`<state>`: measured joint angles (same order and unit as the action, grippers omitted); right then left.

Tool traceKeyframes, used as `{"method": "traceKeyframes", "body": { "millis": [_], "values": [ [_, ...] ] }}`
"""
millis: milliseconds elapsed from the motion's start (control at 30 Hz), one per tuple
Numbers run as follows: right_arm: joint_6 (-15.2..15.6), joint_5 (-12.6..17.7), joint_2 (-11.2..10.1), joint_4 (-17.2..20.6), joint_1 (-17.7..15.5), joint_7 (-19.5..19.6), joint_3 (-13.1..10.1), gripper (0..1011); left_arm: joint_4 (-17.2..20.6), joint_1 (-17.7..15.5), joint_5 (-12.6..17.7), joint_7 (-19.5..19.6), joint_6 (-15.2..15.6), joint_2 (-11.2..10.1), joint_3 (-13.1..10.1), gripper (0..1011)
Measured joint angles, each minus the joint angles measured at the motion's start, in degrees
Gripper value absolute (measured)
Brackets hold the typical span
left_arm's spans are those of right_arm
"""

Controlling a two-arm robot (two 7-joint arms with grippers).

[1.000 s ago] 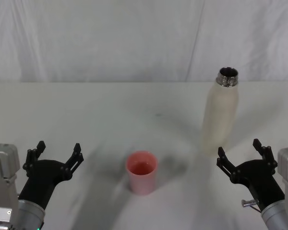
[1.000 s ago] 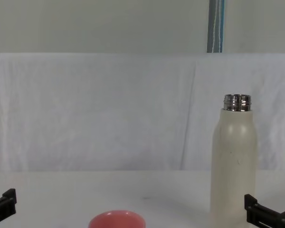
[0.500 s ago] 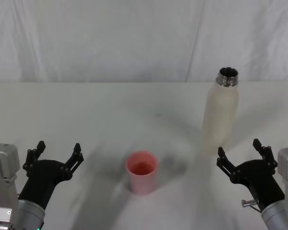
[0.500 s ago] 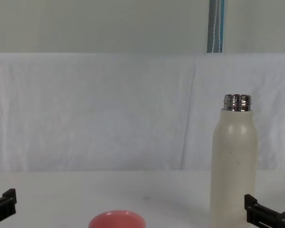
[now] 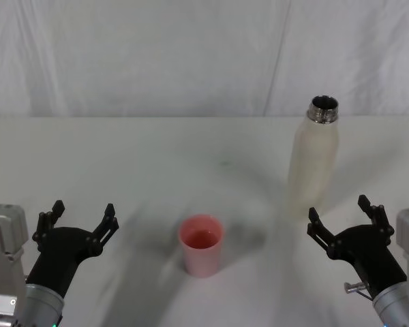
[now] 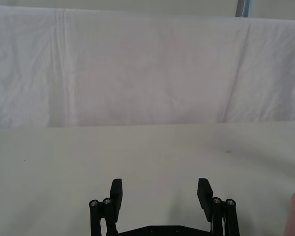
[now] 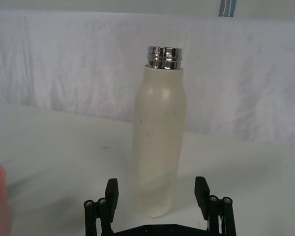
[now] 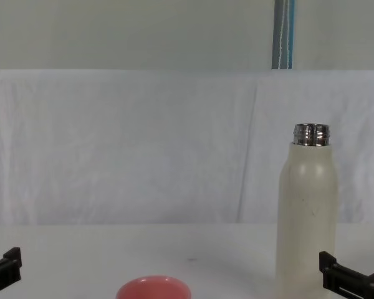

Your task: Grasp the thermos with one hand and pour water into the cup lid.

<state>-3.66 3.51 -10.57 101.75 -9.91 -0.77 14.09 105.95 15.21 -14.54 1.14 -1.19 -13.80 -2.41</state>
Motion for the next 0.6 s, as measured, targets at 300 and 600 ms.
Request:
{"method": "traceKeyframes", "body": {
  "millis": [300,600],
  "values": [
    [1.1,3.1,0.4,0.7,0.3,-4.7,-1.9,1001,0.0,0.0,0.0,0.0,0.0,0.0,0.0,1001],
    [2.7,6.5,0.3,1.2,1.5,-9.3,-3.2,1000,0.0,0.0,0.0,0.0,0.0,0.0,0.0,1001]
  ]
}}
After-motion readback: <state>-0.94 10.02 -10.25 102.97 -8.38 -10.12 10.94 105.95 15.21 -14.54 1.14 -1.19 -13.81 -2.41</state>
